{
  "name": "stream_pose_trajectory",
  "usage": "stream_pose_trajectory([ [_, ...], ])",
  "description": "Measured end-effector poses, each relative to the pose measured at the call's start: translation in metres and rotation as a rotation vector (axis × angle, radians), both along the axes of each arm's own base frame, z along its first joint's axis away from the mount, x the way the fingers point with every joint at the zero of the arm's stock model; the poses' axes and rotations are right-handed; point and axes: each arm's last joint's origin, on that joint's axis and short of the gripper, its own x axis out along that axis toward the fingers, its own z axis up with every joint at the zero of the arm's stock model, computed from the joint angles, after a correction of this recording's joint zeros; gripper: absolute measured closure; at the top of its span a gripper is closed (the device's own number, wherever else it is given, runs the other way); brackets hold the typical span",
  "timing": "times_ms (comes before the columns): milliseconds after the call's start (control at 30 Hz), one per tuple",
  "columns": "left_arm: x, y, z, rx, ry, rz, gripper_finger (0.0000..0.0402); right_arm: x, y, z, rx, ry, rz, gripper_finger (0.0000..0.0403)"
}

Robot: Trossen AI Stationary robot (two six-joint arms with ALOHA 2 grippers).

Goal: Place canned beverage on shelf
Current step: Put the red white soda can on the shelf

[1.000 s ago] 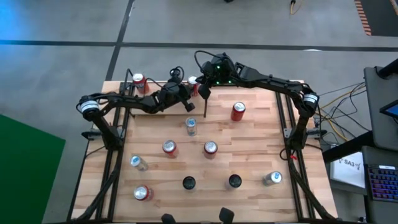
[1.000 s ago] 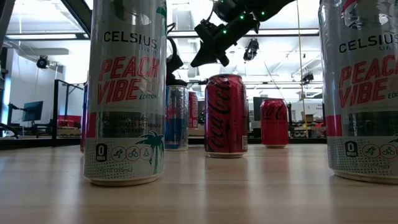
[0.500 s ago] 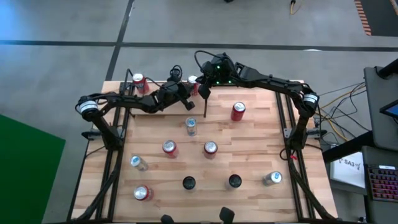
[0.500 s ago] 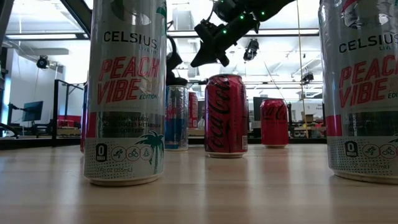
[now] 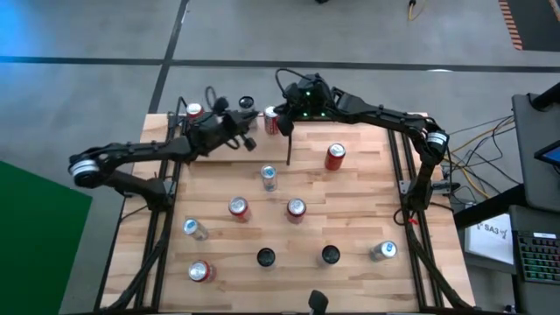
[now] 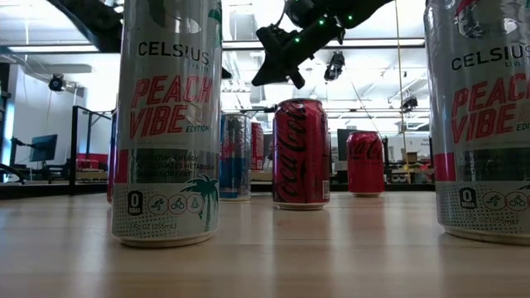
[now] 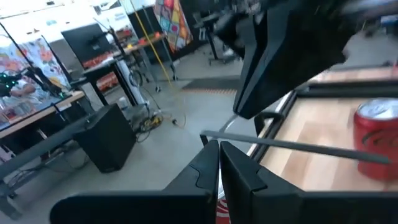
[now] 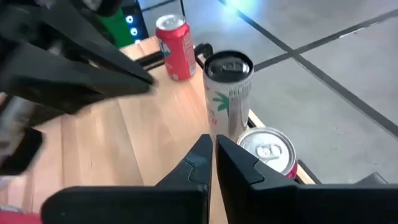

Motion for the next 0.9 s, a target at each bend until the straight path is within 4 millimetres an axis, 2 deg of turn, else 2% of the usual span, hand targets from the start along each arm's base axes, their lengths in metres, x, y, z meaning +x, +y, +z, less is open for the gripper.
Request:
stream_pose_trajectory([
  [133,-0.018,-0.011,0.011,0.007,-0.083,-0.009,0.0402,0.005,-0.003,-0.003,-0.006,-0.031,-0.005,0.039],
  [400,-0.042,-0.024,0.022,0.008,-0.202,-0.016,0.0402,0.018,-0.012,-0.027,0.015,-0.003,-0.038,0.039],
  [633,-0.048,-0.027,0.024,0.015,-0.221,-0.017,0.0402,0.021,-0.018,-0.044,0.012,0.064,-0.107,0.039],
  [900,-0.043,-0.024,0.018,-0.001,-0.196,-0.016,0.0402,0.02,-0.02,-0.055,-0.022,0.156,-0.185,0.039],
])
